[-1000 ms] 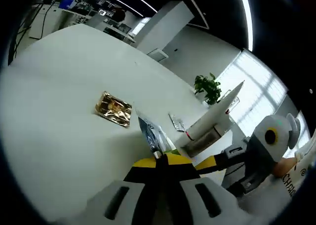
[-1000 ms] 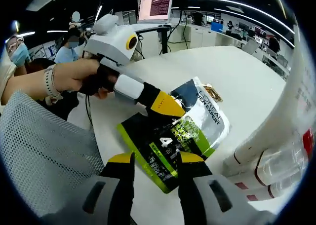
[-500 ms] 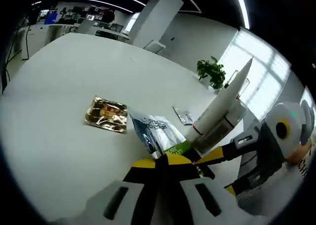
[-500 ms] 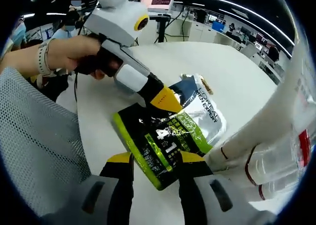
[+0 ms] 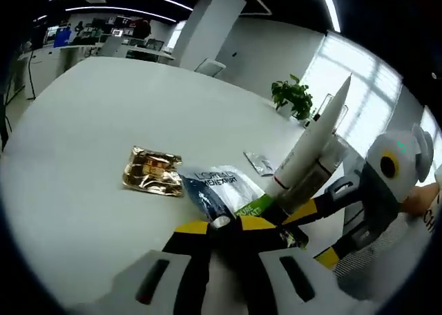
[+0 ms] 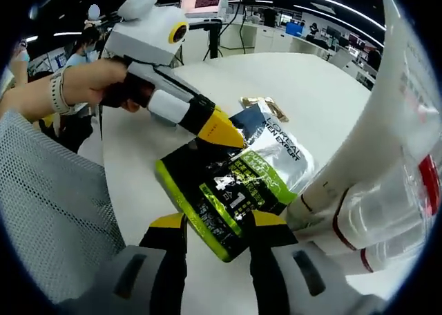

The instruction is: Arrange the skincare products in the storage area until every visible bottle or jar stands upright without overlapping.

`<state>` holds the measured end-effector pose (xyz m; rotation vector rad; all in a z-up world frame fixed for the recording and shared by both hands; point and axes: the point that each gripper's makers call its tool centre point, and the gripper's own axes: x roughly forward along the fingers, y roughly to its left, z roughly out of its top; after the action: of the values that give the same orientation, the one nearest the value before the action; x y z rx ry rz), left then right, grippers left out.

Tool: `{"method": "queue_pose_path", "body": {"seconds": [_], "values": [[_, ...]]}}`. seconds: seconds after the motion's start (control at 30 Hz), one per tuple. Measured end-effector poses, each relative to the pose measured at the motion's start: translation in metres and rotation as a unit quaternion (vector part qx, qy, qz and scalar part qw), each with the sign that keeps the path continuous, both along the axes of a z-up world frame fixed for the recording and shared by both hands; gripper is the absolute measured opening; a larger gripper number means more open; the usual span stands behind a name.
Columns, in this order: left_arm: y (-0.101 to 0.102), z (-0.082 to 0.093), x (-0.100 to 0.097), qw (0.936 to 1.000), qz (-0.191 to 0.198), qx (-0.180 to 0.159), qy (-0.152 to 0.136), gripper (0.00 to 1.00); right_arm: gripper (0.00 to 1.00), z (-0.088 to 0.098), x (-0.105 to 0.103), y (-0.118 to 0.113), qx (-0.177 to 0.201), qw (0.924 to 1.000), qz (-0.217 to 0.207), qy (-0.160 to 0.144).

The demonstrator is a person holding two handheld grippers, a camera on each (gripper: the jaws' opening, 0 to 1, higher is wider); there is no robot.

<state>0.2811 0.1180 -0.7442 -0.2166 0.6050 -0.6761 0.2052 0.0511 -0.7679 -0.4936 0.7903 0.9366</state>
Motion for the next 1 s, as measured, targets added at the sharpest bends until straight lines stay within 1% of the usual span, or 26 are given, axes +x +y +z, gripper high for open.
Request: {"method": "queue_pose_path", "body": {"seconds": [0.03, 0.07, 0.13, 0.17, 0.2, 0.23, 0.3, 0.33, 0.37, 0.43, 0.5, 0.57, 0.63, 0.67, 0.73, 0.83, 1.0], "values": [[0.005, 0.003, 0.004, 0.9999, 0.010, 0.004, -0.011, 0.13, 0.35, 0.000, 0.000, 0.000, 0.000, 1.0000, 0.000, 0.000], [0.010, 0.008, 0.005, 0.9993, 0.016, 0.021, -0.028, 0.15, 0.35, 0.000, -0.001, 0.000, 0.000, 1.0000, -0.001, 0.001], [0.013, 0.013, 0.007, 0.9977, 0.013, 0.045, -0.049, 0.16, 0.35, 0.000, -0.001, 0.000, -0.002, 1.0000, 0.000, 0.000], [0.012, 0.016, 0.008, 0.9959, 0.003, 0.063, -0.065, 0.16, 0.35, -0.001, -0.001, 0.000, -0.001, 1.0000, -0.001, 0.001], [0.010, 0.019, 0.008, 0.9946, -0.005, 0.071, -0.076, 0.16, 0.35, 0.000, -0.001, 0.000, -0.001, 1.0000, -0.001, 0.001], [0.005, 0.019, 0.007, 0.9941, -0.018, 0.072, -0.079, 0.16, 0.35, -0.001, -0.001, 0.000, -0.001, 1.0000, -0.003, 0.001], [-0.005, 0.014, 0.002, 0.9943, -0.040, 0.072, -0.069, 0.17, 0.35, -0.001, -0.001, 0.000, -0.002, 1.0000, -0.004, 0.000], [-0.009, 0.010, 0.001, 0.9936, -0.050, 0.077, -0.065, 0.17, 0.35, -0.001, -0.001, 0.000, -0.001, 1.0000, -0.004, 0.001], [-0.011, 0.004, 0.000, 0.9925, -0.056, 0.089, -0.062, 0.17, 0.35, -0.001, -0.001, 0.000, -0.001, 1.0000, -0.005, 0.001], [-0.016, -0.003, -0.002, 0.9910, -0.059, 0.106, -0.057, 0.17, 0.37, -0.001, -0.001, -0.001, -0.005, 1.0000, -0.008, -0.001], [-0.020, -0.005, -0.006, 0.9907, -0.063, 0.108, -0.053, 0.17, 0.40, 0.001, -0.005, 0.000, -0.003, 1.0000, -0.006, -0.005], [-0.019, -0.009, -0.006, 0.9904, -0.067, 0.110, -0.051, 0.16, 0.37, 0.003, -0.007, 0.001, -0.002, 0.9999, -0.002, -0.011], [-0.021, -0.009, -0.007, 0.9893, -0.069, 0.117, -0.053, 0.15, 0.37, 0.004, -0.005, 0.001, 0.001, 0.9999, -0.005, -0.010], [-0.018, -0.010, -0.005, 0.9891, -0.071, 0.118, -0.053, 0.15, 0.37, 0.003, -0.005, 0.001, 0.001, 0.9999, -0.005, -0.009], [-0.017, -0.009, -0.004, 0.9899, -0.068, 0.114, -0.051, 0.15, 0.35, 0.000, -0.003, 0.002, 0.000, 1.0000, -0.008, -0.006], [-0.016, -0.010, 0.000, 0.9903, -0.067, 0.112, -0.048, 0.14, 0.35, 0.000, -0.002, 0.002, 0.001, 1.0000, -0.006, -0.005], [-0.017, -0.011, 0.002, 0.9903, -0.069, 0.111, -0.047, 0.14, 0.35, 0.000, 0.000, 0.003, -0.001, 0.9999, -0.009, -0.007]]}}
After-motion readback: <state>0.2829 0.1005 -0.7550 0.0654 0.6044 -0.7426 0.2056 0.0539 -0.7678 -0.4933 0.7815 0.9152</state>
